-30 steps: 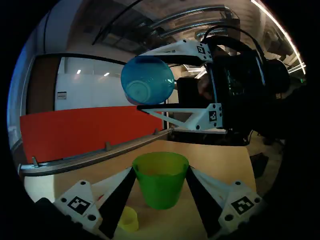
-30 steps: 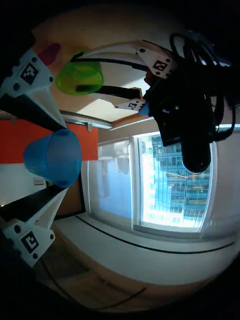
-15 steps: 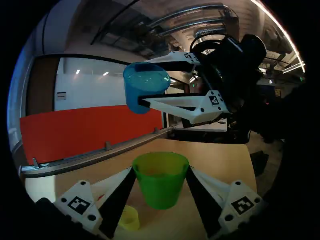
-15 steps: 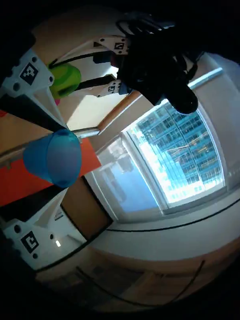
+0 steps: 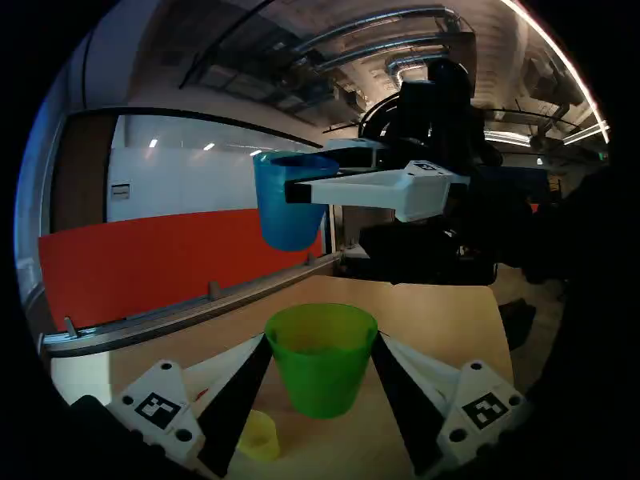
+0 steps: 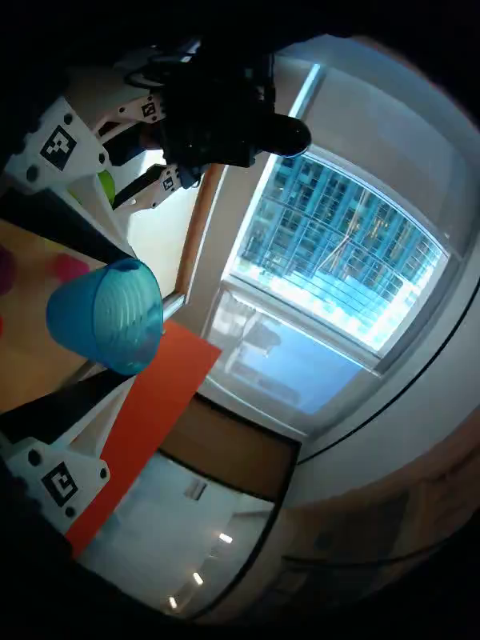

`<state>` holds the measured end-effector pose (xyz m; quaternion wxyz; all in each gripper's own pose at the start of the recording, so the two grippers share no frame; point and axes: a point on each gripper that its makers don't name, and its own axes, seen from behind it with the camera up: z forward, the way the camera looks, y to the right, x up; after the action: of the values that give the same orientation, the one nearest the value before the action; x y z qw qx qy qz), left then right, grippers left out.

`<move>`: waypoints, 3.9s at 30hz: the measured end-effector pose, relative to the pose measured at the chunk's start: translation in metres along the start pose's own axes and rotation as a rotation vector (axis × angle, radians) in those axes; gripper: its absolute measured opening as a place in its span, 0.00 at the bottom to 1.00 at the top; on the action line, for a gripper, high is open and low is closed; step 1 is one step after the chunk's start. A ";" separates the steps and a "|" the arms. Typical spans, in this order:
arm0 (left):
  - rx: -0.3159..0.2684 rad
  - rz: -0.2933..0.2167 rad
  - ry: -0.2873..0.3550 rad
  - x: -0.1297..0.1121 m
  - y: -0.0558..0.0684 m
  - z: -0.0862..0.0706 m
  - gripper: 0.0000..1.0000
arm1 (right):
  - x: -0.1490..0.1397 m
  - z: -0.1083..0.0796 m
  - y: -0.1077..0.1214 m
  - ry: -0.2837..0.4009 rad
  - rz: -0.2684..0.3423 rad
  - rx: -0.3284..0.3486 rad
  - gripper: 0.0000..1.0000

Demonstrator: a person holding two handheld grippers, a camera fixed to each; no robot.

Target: Pour water

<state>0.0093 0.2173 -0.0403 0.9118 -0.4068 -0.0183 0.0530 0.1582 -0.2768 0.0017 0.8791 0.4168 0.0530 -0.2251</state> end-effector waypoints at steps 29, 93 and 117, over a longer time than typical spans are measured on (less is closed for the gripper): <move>-0.025 -0.006 -0.101 -0.038 0.000 0.007 0.86 | -0.087 -0.032 -0.009 -0.141 0.254 0.027 0.91; -0.152 0.027 -0.519 -0.159 0.010 0.043 0.86 | -0.271 -0.071 -0.082 -0.423 0.466 0.149 0.92; -0.170 0.000 -0.554 -0.178 0.012 0.046 0.86 | -0.298 -0.074 -0.094 -0.462 0.479 0.163 0.92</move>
<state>-0.1718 0.2399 -0.0168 0.8347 -0.4519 -0.2710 0.1600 -0.1425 -0.1676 -0.0296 0.8596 0.4241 -0.2651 -0.1044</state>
